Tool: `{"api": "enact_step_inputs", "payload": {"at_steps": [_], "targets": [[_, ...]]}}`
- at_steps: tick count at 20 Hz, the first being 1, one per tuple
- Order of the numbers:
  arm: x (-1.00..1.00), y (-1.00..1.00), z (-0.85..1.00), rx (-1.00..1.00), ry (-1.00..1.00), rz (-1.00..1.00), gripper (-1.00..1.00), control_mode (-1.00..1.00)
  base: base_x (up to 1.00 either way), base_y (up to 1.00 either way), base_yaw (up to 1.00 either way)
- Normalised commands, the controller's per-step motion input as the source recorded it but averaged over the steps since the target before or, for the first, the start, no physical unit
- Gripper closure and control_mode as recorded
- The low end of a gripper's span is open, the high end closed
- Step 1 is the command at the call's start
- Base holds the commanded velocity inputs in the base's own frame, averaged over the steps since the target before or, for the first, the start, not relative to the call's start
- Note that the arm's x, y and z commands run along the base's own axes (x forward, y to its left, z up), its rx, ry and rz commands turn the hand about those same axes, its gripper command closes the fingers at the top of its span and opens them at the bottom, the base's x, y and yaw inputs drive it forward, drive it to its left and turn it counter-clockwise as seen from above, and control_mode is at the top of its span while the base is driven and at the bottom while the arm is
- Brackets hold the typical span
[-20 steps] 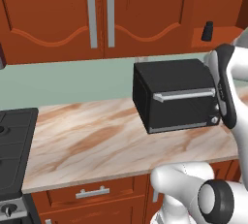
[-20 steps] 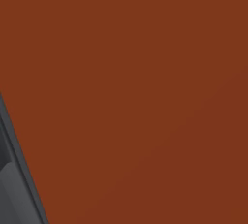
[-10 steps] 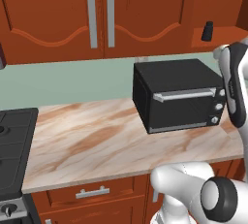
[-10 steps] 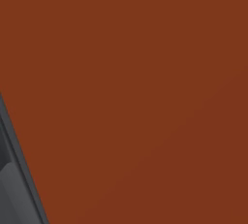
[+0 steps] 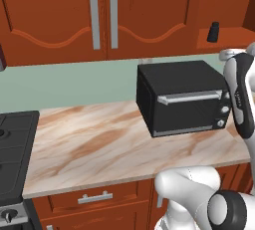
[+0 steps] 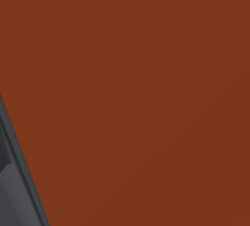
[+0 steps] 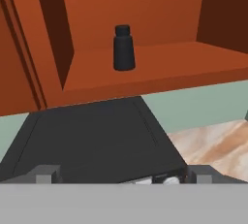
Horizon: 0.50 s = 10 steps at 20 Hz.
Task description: Retrieve the shaker from the cabinet and place it next the steak on a plate on the dining table.
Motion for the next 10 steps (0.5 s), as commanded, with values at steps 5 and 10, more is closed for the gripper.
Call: {"api": "enact_step_inputs", "payload": {"at_steps": [5,10], "targets": [[0.06,-0.08,0.07,-0.08,-0.01,0.0,-1.0,-1.0,0.0,0.0,0.0],[0.28,-0.16,0.1,-0.09,0.0,0.0,-1.0,-1.0,0.0,0.0,0.0]]}}
